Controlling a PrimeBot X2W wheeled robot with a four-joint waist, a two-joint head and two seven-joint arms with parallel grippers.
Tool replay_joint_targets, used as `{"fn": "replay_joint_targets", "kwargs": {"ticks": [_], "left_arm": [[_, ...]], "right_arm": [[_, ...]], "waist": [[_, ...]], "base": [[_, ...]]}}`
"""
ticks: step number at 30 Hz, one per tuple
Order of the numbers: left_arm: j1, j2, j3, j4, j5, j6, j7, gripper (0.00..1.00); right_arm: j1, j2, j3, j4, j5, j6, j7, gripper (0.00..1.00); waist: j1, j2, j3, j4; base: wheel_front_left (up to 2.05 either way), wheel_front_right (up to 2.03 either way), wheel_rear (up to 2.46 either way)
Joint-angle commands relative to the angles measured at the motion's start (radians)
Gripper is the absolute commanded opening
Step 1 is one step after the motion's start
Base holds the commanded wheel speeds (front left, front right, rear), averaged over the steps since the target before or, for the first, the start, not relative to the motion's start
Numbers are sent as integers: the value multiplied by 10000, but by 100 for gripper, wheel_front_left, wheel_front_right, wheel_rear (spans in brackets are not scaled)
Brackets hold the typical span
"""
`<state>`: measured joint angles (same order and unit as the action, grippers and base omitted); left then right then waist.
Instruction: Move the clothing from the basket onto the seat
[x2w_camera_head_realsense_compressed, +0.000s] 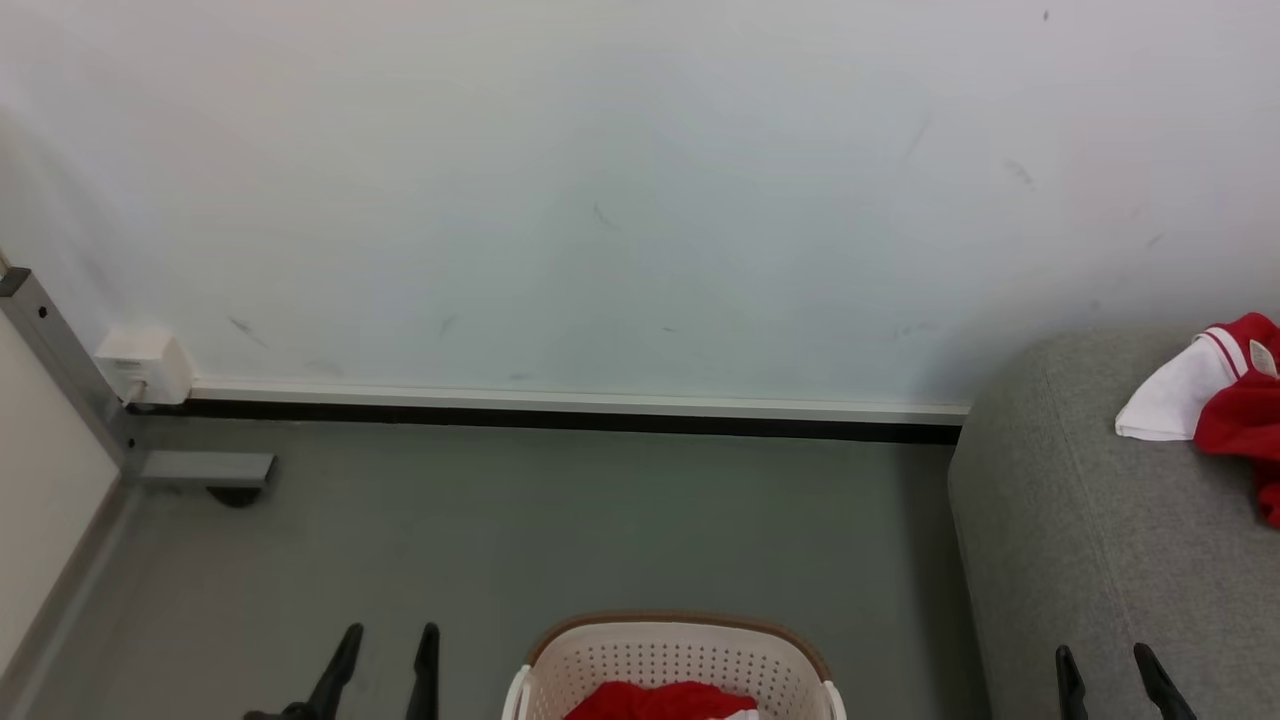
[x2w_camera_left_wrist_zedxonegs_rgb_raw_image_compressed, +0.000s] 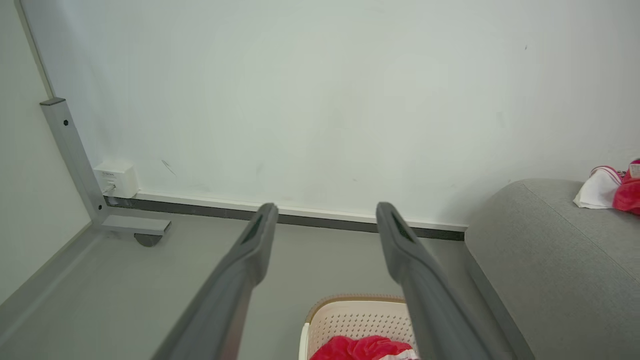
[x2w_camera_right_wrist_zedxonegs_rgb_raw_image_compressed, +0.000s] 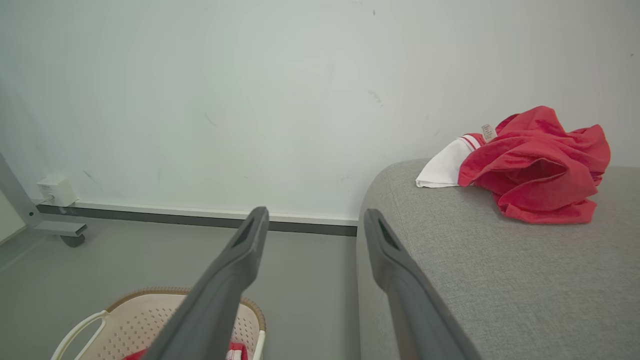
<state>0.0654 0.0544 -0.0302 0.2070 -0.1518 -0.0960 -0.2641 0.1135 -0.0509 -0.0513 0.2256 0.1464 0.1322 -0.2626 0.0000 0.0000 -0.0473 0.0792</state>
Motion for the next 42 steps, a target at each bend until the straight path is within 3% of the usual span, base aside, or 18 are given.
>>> {"fn": "replay_joint_targets", "kwargs": {"ticks": [1, 14, 20, 28, 42], "left_arm": [[-112, 17, -4, -11, -15, -27, -5, 100], [-1360, -14, -1538, 580, -59, -257, -5, 100], [-2702, -13, -2472, 1611, 9, -330, 94, 100], [-4511, 122, -3759, 3260, 145, -351, 993, 100], [-7696, 156, -5648, 6077, -610, -330, 1934, 100]], "right_arm": [[-118, 6, -14, -48, -81, -29, -32, 100], [-555, 5, -129, -471, -182, -30, -21, 100], [-1138, 5, -143, -811, -310, -30, -18, 100], [-2095, 5, -48, -1306, -304, -28, -18, 100], [-3600, 7, 27, -2561, -6, -28, -16, 100]], "waist": [[0, 0, 34, -39], [0, 0, 1062, -646], [0, 0, 2259, -904], [0, 0, 3912, -1191], [0, 0, 6885, -1410]], "base": [[0, 0, 0], [0, 0, 0], [0, 0, 0], [0, 0, 0], [0, 0, 0]]}}
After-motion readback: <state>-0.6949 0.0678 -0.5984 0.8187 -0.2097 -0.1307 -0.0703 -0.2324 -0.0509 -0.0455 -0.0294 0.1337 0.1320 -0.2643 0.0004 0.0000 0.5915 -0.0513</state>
